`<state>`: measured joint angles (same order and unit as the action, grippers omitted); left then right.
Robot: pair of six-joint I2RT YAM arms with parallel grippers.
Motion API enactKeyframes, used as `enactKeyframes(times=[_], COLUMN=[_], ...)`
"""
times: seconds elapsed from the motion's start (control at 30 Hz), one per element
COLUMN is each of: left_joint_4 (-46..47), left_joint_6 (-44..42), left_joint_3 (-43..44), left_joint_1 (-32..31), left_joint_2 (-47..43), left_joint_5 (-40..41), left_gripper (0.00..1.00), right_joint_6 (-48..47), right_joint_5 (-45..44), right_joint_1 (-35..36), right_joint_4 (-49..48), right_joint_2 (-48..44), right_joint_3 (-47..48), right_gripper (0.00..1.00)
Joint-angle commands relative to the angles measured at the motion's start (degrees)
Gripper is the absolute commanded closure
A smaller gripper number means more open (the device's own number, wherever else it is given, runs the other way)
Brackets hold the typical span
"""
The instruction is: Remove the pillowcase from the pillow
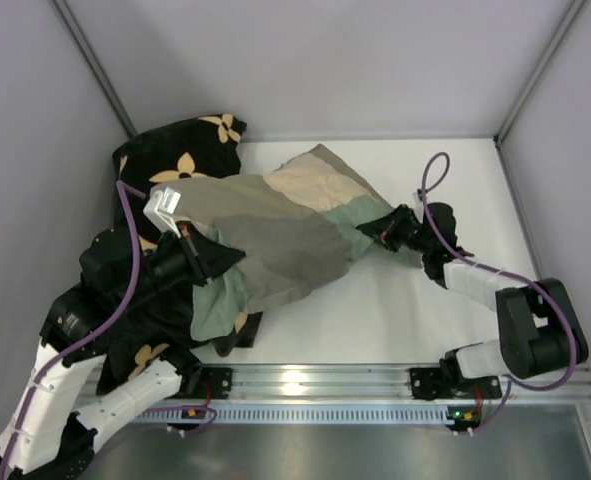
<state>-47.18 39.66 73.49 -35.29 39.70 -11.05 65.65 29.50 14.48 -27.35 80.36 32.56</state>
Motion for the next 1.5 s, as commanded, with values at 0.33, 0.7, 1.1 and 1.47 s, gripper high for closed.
enactKeyframes(times=[0.33, 0.7, 1.1, 1.47], left_joint_4=[4.64, 5.16, 13.60, 14.48], left_joint_6=[0.24, 5.86, 8.06, 11.50], left_joint_3=[0.42, 2.09, 6.20, 21.76], left_joint_1=[-0.04, -0.04, 5.29, 20.43], left_joint_2=[1.43, 5.20, 35.94, 63.65], left_joint_5=[-1.61, -1.52, -0.71, -8.09], left_gripper=[1.00, 1.00, 1.00, 1.00], right_joint_6=[-19.24, -13.00, -5.97, -5.34], right_joint_5=[-5.68, -5.85, 13.47, 8.75], right_joint_1=[0.29, 0.29, -20.43, -23.01], right_joint_4=[50.35, 74.02, 61.02, 57.41], right_joint_2=[-35.87, -39.85, -12.35, 12.79], right_joint_3=[27.43, 49.61, 41.53, 50.14], right_gripper=[1.00, 1.00, 1.00, 1.00])
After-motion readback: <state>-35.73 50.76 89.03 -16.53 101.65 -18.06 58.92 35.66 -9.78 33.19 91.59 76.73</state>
